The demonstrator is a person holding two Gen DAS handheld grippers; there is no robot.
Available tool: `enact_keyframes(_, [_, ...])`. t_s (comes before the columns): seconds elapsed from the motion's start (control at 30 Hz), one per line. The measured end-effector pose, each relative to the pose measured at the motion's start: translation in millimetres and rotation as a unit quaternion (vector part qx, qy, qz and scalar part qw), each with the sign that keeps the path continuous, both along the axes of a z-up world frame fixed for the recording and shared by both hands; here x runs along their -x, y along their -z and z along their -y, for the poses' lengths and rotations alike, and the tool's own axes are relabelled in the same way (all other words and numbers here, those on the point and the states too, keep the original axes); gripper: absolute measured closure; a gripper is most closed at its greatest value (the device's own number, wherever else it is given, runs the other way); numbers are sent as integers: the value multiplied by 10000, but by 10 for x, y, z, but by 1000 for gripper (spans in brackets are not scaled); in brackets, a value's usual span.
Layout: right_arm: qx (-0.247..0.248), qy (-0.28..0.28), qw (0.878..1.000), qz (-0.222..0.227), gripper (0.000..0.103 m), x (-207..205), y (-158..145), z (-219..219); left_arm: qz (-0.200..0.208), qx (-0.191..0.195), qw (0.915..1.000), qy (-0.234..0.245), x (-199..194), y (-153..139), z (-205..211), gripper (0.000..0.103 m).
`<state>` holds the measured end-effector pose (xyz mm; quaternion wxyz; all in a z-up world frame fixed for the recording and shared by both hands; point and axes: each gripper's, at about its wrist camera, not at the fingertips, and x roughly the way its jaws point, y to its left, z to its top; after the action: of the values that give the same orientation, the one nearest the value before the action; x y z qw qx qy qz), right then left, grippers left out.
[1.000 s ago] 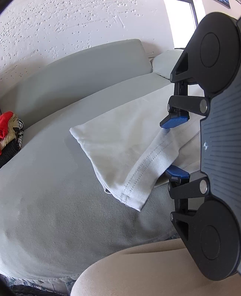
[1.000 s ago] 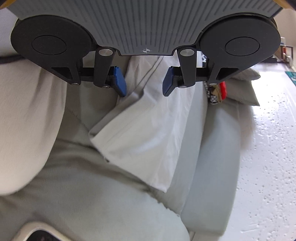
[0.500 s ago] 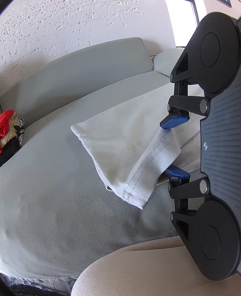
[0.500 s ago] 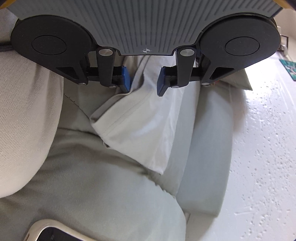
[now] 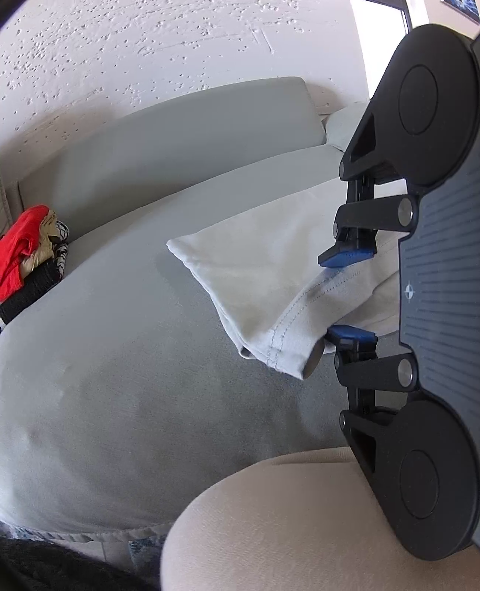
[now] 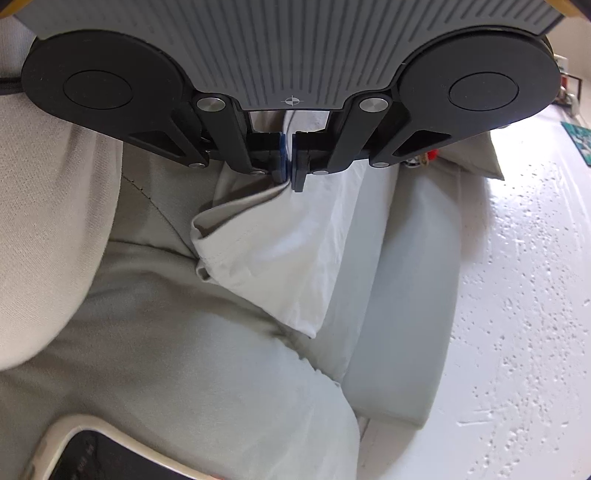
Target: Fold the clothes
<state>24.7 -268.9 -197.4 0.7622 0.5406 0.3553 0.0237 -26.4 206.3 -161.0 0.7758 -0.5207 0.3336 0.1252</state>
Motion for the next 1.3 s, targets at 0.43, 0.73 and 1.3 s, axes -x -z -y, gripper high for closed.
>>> enact_keyframes(0.43, [600, -351, 9971, -304, 101, -8, -526, -24, -59, -1015, 9937, 472, -61, -552, 75, 102])
enact_keyframes(0.73, [1729, -1047, 9739, -1027, 61, 56, -505, -60, -1164, -1684, 9711, 1227, 4, -527, 50, 64])
enact_keyframes(1.3, [3957, -2390, 8848, 582, 75, -370, -594, -1098, 120, -3365, 8943, 2947, -679, -331, 1146, 82])
